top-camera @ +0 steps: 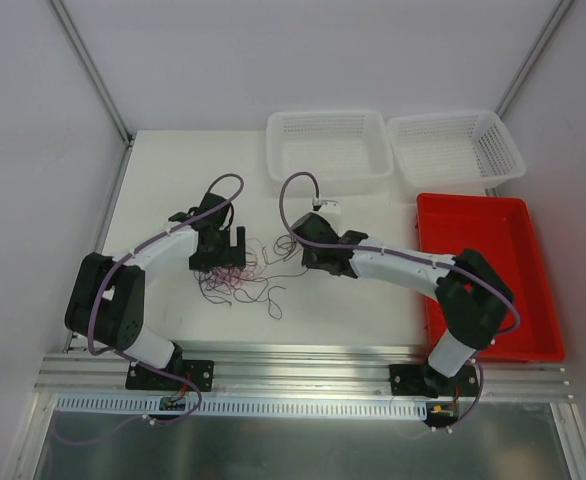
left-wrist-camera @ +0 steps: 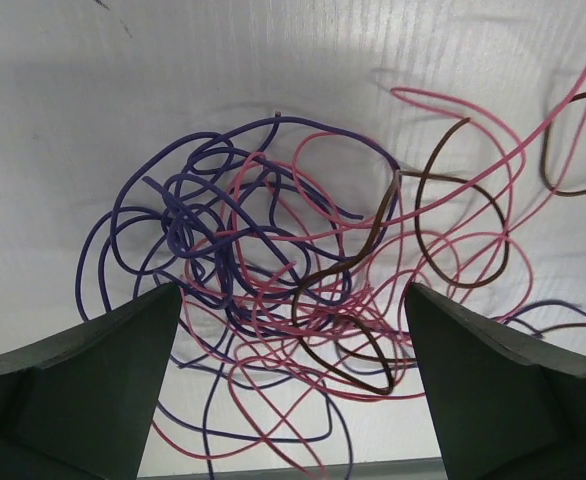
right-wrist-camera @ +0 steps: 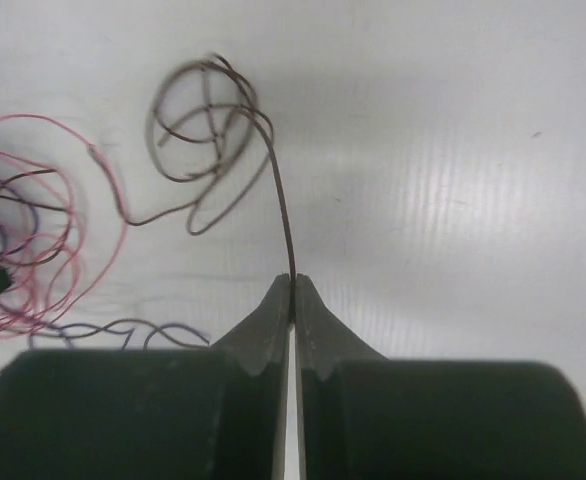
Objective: Untangle the cables
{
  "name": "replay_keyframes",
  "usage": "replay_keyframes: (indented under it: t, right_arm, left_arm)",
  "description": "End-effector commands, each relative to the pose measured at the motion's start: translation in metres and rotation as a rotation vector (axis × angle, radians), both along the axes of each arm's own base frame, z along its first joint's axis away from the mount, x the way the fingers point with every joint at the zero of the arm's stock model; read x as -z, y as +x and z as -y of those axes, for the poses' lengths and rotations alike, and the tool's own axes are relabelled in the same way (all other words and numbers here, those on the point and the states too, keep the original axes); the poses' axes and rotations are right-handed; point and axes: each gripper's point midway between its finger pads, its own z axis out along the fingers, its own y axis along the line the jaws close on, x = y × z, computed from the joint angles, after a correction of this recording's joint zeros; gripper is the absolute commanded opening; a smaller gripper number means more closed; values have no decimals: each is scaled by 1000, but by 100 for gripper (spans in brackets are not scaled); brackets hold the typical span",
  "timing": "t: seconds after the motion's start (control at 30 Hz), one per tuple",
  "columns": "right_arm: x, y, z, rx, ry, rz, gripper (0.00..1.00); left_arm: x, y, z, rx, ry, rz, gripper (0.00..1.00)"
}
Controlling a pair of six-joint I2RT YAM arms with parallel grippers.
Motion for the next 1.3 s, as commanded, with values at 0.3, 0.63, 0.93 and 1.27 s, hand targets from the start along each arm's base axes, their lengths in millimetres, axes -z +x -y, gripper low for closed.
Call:
replay_keyframes:
  t: [0.3,0.63,0.93,1.27]
  right_arm:
    - [-234,-9,56,-240,-6,455,1]
    - [-318,-51,83,-339,172,609,1]
    - [-391,-63,110,-372,135,749,1]
    - [-451,-56,125,-320,165,872,1]
  left_arm:
    - [10,-3,1,1,2,-65,95]
    - [17,-7,1,2,12,-107,95]
    - [19,-8,-1,0,22,-115,96]
    - [19,-8,-4,-6,36,-115,96]
